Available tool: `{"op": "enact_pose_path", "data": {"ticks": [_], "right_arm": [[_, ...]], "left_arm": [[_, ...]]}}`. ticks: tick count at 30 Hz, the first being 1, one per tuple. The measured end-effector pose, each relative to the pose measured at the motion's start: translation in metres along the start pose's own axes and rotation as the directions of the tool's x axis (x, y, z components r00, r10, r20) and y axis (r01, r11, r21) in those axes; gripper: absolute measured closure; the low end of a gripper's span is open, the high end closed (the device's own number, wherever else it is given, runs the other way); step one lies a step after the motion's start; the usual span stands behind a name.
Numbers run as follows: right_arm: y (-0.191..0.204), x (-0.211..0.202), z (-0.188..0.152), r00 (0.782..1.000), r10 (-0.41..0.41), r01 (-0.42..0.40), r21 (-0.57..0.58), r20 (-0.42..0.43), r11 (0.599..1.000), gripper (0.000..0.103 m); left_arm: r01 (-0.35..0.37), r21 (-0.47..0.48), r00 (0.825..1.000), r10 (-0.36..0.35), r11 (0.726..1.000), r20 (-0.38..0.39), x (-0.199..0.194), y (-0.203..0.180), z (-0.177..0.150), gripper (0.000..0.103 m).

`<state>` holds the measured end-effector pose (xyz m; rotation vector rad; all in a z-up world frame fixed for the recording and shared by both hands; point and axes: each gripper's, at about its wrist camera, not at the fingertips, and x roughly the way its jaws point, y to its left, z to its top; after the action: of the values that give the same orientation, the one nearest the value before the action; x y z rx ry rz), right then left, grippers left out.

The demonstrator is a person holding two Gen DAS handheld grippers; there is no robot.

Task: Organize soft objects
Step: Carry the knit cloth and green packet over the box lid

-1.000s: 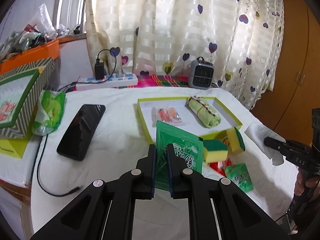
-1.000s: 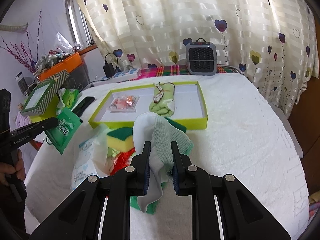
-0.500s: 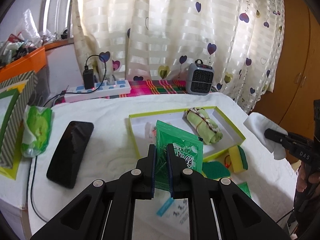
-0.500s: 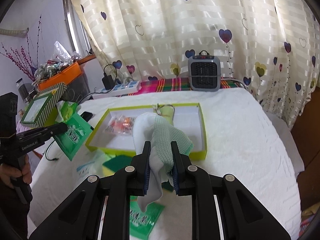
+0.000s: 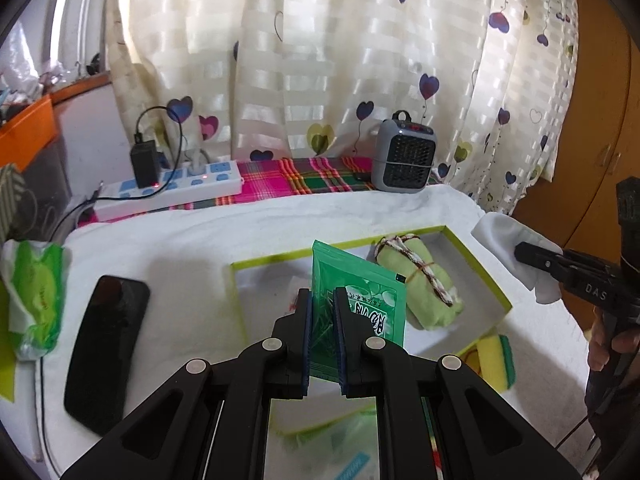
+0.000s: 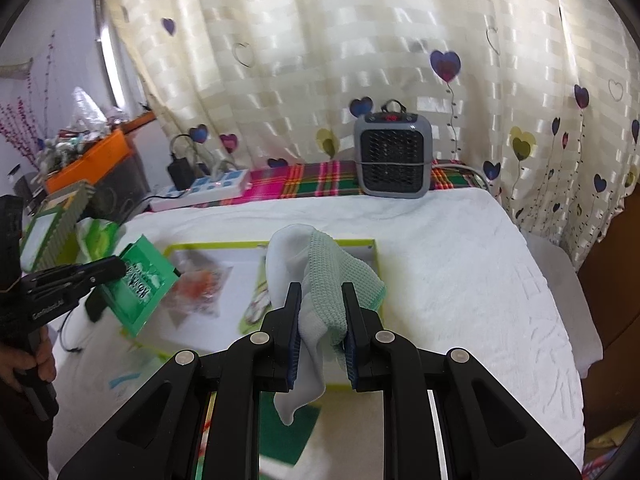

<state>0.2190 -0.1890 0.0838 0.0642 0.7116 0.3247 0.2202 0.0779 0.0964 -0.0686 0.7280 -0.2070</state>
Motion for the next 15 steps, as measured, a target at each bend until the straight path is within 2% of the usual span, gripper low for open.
{"op": "enact_pose_path", "data": {"ticks": [8,15], "right_arm": [[-0.012,0.04,0.007,0.997,-0.021,0.021,0.003,-0.071,1.0,0.084],[-0.006,0.067,0.005,0.991,-0.07,0.065,-0.052,-0.111,0.997,0.084]], "left_arm": [[0.01,0.011,0.999,-0.01,1.0,-0.051,0.038,-0.004,0.007,0.093],[0.002,0.018,0.995,0.0,1.0,-0.096,0.064,-0.008,0.007,0.093]]}}
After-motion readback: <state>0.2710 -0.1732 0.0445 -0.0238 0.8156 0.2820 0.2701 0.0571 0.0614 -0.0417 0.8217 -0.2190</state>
